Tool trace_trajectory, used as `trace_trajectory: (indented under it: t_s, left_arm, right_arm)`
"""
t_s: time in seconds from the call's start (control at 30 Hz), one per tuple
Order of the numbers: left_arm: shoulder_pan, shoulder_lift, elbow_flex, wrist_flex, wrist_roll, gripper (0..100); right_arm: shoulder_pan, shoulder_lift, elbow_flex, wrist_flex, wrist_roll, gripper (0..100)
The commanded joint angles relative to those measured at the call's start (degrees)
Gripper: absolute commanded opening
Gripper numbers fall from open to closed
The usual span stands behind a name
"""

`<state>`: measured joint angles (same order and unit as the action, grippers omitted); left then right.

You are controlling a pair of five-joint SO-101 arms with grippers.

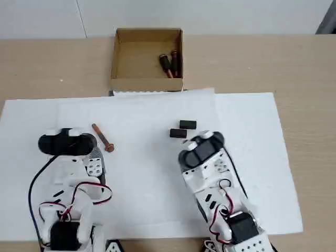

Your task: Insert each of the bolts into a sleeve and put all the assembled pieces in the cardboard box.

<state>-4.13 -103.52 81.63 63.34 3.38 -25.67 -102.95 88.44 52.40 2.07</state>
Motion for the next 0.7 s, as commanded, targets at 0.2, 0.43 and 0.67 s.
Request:
trace_trajectory:
  t_s: [0.2, 0.43, 0.67]
  left_arm:
    - [-0.9, -0.5, 8.5, -1.5, -1.8, 1]
    - [-1.0, -0.5, 11.5, -1.6, -1.7, 1]
    - [-1.0, -0.5, 11.5, -1.6, -1.8, 1]
  right_arm:
    - [2.0, 8.6, -18.4, 7.1, -4.5, 0.2]
    - [1.8, 36.2, -39.7, 6.6, -4.7, 0.2]
    - [2.2, 61.7, -57.8, -0.4, -4.0, 0.3]
